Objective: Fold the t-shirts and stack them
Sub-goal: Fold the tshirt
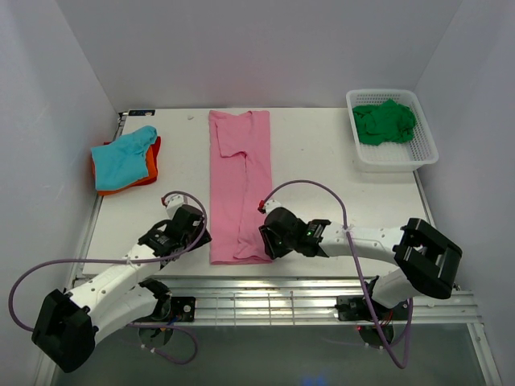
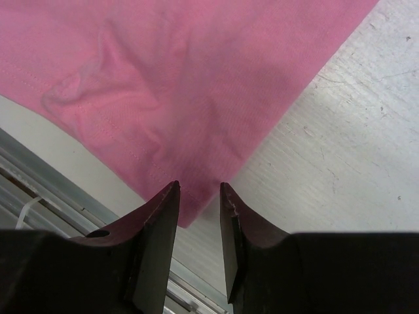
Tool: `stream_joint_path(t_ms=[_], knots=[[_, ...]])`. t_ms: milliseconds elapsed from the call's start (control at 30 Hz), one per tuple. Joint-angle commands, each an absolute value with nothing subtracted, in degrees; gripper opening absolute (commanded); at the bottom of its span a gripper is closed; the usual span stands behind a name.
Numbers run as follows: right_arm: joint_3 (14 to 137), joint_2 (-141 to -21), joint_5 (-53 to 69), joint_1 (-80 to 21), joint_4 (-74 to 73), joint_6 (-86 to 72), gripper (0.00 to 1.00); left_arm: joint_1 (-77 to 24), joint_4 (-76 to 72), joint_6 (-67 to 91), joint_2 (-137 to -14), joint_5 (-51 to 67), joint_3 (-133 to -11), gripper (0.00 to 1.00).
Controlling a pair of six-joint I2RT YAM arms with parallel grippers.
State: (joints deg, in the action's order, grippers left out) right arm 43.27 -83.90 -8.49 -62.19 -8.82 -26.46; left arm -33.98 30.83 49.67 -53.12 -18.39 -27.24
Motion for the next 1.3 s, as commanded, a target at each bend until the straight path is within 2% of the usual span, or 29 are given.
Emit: stream_joint_path(t_ms=[0, 1267], knots=[[43.6, -82.2, -10.5, -63.0, -8.3, -27.6, 0.38, -34.2, 30.8, 51.1, -51.0, -17.1, -27.1, 0.6], [39.6, -85.0, -12.1, -67.8, -9.3, -33.1, 0.4, -34.2, 26.7, 54.9, -44.0, -4.4, -16.7, 0.6]])
